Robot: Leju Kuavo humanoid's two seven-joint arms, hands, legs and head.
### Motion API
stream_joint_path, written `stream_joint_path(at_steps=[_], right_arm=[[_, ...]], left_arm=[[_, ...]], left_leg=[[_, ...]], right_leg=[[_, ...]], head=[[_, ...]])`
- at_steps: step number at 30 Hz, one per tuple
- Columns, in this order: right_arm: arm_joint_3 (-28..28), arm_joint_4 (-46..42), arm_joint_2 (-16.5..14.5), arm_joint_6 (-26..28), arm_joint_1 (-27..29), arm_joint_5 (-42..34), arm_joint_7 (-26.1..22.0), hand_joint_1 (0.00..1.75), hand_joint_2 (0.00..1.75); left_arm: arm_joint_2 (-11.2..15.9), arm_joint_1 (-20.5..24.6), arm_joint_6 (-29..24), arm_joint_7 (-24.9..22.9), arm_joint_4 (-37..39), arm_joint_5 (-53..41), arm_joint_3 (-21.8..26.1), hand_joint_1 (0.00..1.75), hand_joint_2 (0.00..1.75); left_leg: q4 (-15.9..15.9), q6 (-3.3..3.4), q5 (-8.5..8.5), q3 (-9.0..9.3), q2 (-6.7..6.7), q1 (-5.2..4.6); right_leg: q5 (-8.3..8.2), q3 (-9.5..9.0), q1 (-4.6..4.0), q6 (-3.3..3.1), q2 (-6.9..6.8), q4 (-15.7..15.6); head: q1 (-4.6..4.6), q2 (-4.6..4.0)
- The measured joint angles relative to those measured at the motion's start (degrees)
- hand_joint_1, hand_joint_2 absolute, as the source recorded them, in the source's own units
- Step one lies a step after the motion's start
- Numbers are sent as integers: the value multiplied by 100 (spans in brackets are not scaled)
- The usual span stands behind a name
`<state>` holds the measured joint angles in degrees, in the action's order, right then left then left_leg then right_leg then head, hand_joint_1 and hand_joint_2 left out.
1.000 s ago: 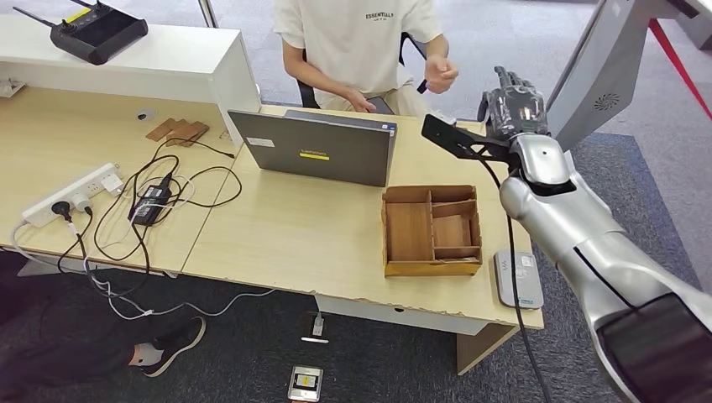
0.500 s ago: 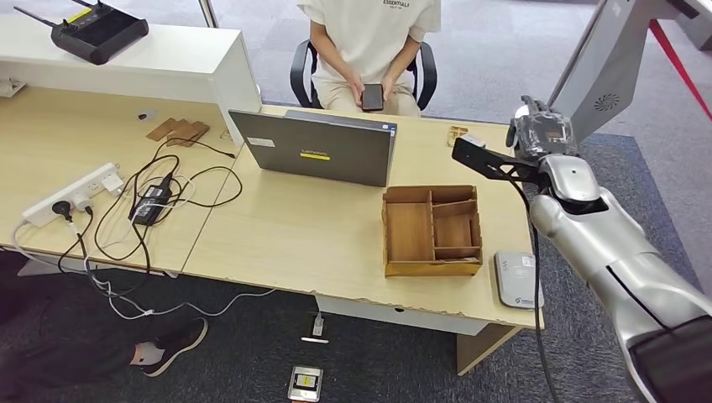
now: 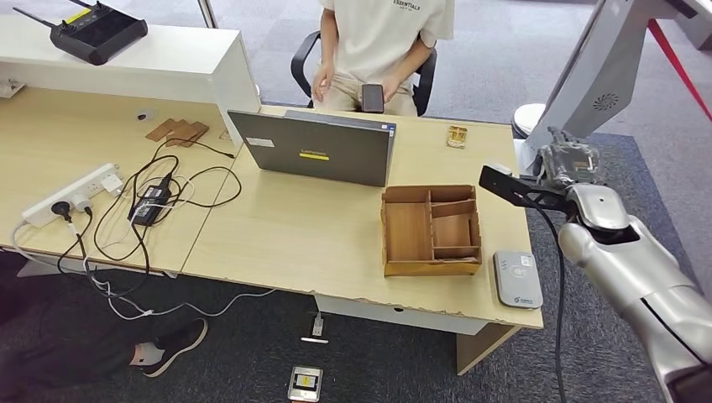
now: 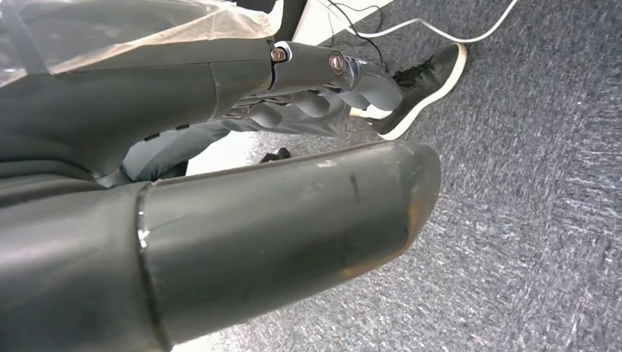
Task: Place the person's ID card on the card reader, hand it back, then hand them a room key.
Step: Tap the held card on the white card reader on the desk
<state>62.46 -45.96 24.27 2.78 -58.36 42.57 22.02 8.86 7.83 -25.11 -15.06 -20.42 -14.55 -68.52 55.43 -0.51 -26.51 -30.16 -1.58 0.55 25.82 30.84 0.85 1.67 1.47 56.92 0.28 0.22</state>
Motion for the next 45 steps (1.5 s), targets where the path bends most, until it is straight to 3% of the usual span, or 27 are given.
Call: stream_joint_path(at_steps=[17, 45], right_arm=[[-81, -298, 244, -283, 622, -104, 118, 175, 175], [-83, -298, 179, -511, 1177, -198, 112, 175, 175]], left_arm=[[46, -4, 8, -113, -58, 81, 0, 0, 0], [140, -110, -128, -211, -201, 417, -2, 0, 0]], left_leg=[[0, 0, 0, -1, 1, -1], [-1, 0, 0, -3, 0, -1]], right_leg=[[0, -1, 1, 0, 0, 0], [0, 0, 1, 0, 0, 0]], head=[[0, 0], [0, 0]])
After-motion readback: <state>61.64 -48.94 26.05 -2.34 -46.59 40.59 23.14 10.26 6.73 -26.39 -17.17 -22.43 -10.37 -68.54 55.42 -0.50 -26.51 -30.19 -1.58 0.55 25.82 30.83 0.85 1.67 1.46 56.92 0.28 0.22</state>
